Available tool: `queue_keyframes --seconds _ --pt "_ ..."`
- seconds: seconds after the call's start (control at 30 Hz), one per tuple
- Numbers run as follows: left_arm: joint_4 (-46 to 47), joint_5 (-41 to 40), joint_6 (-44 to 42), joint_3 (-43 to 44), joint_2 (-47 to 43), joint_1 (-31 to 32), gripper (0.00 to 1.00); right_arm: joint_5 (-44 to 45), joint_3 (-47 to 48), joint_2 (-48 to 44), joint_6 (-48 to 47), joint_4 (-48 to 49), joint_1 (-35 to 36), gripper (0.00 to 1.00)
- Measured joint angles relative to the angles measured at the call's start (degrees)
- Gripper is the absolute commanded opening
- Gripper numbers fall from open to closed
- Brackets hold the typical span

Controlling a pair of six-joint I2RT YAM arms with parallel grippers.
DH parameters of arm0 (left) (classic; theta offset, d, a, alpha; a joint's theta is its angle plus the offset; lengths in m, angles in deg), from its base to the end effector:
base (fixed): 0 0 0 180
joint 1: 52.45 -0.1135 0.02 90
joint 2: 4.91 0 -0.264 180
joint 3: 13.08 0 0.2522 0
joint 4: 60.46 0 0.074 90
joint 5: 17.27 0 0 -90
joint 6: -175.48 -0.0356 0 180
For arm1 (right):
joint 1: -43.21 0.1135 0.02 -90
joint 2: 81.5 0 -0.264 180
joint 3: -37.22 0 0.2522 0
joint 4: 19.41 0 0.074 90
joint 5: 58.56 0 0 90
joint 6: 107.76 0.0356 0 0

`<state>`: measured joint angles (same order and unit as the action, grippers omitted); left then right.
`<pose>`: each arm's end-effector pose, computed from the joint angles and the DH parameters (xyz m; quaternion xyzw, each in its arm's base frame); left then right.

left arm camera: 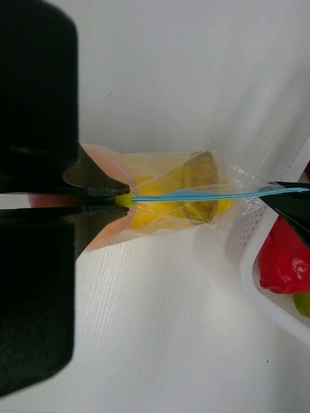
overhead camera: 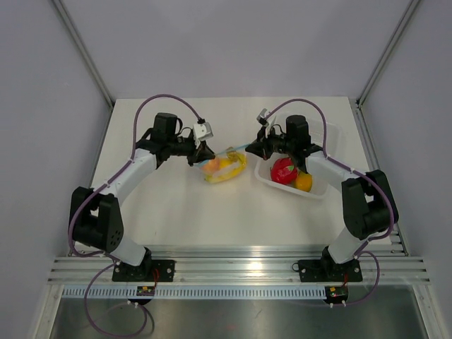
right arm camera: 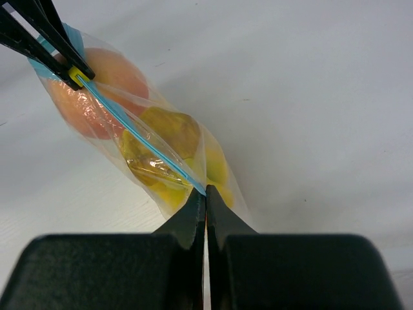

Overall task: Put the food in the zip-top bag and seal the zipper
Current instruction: Zip the zipper food storage bag at the center of the board.

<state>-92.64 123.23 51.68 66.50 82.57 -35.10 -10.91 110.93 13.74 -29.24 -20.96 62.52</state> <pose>0.3088 -0.1253 0.2804 0.5163 0.6619 -0.3281 0.4331 0.3422 0.1453 0.2445 -0.3985 0.6972 0.3358 0.4924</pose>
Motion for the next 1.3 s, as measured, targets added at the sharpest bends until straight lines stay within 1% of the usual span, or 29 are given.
queue_keyframes --seconds 0.23,0.27,0.43,0.57,0.6,0.63,0.67,0.73,0.77,0.97,1.13,1.3 --pt "-0.3 0.0 0.0 -2.4 -2.0 -1.9 0.0 -0.3 -1.0 0.0 1.0 1.3 0.0 0.0" --pt "-1.3 -0.7 0.0 -2.8 -2.5 -2.4 0.0 1.3 -1.2 0.0 0.9 1.5 -0.2 0.0" --pt "-4.4 -2.2 0.1 -4.9 -5.1 -5.7 0.0 5.9 -1.9 0.0 1.2 1.7 -5.1 0.0" --pt "-4.7 -2.4 1.3 -5.2 -5.8 -5.7 0.0 5.8 -1.9 0.0 1.9 1.6 -5.5 0.0" --pt "-4.6 -2.4 1.8 -5.2 -5.8 -5.6 0.0 5.5 -1.8 0.0 1.9 1.5 -5.4 0.03" --pt "-4.7 -2.3 2.1 -5.2 -5.8 -5.6 0.0 5.0 -1.5 0.0 1.8 0.9 -5.2 0.2" --pt "-4.6 -2.4 2.4 -5.2 -5.9 -5.5 0.0 4.8 -1.1 0.0 1.8 0.1 -5.1 0.27" --pt "-4.7 -2.4 2.8 -5.3 -6.1 -5.5 0.0 4.5 0.6 -0.1 0.2 -2.9 -4.4 0.35" --pt "-4.7 -2.5 3.0 -5.3 -6.3 -5.4 0.0 4.9 1.8 -0.2 -1.3 -5.1 -3.6 0.41" --pt "-4.6 -2.6 3.9 -5.3 -6.6 -4.7 0.0 5.3 7.5 -3.2 -9.3 -14.4 3.4 0.48" --pt "-4.6 -2.5 4.3 -5.3 -6.6 -4.3 0.0 5.4 12.8 -3.7 -15.3 -20.8 8.3 0.57" --pt "-4.4 -2.5 4.5 -5.3 -6.6 -4.2 0.0 5.3 16.9 -3.1 -19.3 -26.1 11.1 0.58"
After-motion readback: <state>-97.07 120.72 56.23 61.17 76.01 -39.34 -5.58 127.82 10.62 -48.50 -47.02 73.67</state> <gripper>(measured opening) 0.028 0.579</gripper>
